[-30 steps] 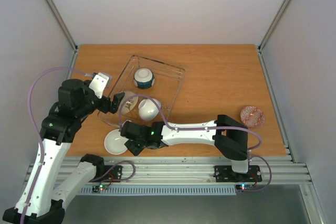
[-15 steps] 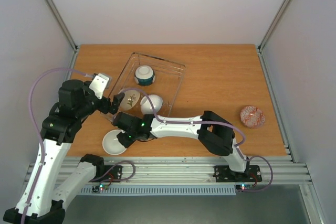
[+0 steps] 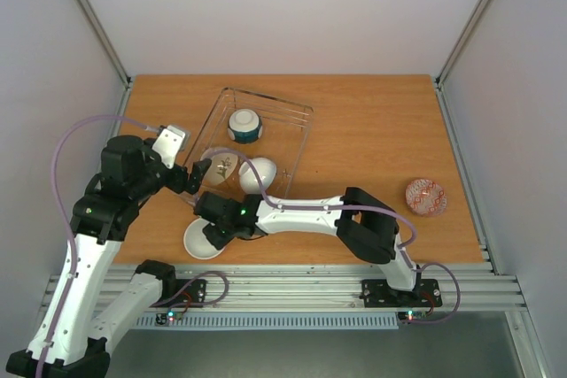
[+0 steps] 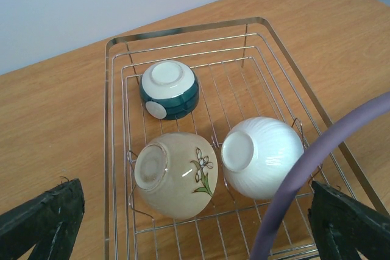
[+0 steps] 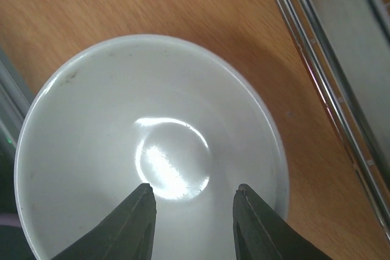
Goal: Load the bowls into the dish rack
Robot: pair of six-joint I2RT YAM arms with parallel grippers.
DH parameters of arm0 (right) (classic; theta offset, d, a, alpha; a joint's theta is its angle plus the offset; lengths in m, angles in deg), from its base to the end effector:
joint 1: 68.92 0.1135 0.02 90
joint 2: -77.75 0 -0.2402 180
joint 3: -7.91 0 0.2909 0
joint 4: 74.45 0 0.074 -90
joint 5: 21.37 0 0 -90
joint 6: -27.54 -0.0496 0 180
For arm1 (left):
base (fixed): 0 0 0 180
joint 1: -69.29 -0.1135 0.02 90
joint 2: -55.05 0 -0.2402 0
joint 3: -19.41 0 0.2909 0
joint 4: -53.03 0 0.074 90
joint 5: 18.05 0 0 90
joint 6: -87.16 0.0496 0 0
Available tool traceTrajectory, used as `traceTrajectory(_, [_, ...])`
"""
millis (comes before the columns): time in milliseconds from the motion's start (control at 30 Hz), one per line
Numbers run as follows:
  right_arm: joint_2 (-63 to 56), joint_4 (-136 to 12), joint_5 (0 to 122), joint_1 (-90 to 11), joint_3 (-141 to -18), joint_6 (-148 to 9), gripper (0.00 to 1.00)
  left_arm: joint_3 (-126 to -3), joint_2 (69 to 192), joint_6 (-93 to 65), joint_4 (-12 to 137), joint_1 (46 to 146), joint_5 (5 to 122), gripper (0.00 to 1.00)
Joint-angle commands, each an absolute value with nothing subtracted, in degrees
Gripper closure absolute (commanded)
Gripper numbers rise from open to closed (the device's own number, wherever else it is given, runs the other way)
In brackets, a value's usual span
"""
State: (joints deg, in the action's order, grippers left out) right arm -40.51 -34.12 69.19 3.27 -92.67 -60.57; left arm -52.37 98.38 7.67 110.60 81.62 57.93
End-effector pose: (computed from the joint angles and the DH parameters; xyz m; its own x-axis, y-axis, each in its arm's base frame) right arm 0.1462 0.4534 0.1319 -0.2279 -0.8173 -0.5292 -0.9585 0.2840 -0.0258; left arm 0.2004 -0.0561 0.3575 -0.3919 0.2668 -0.8805 0.4937 0.8685 0.0434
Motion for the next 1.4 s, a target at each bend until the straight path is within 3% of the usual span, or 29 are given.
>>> traceTrajectory(0, [-37.9,-31.6,72.6,3.8,-91.3,-59.5,0.64,-51.9,97.6,7.2,109.1,81.6,57.1,0.01])
traceTrajectory(433, [-29.3,-29.0,79.3,8.4,-89.0,-59.0,0.62,-51.7,97.8,7.2,109.0,81.5,56.6,0.01])
traceTrajectory(1367, [-35.2,-29.9,77.3,8.8,-85.8,-65.1,0.63,-51.9,97.6,7.2,109.8,81.6,55.4,0.01])
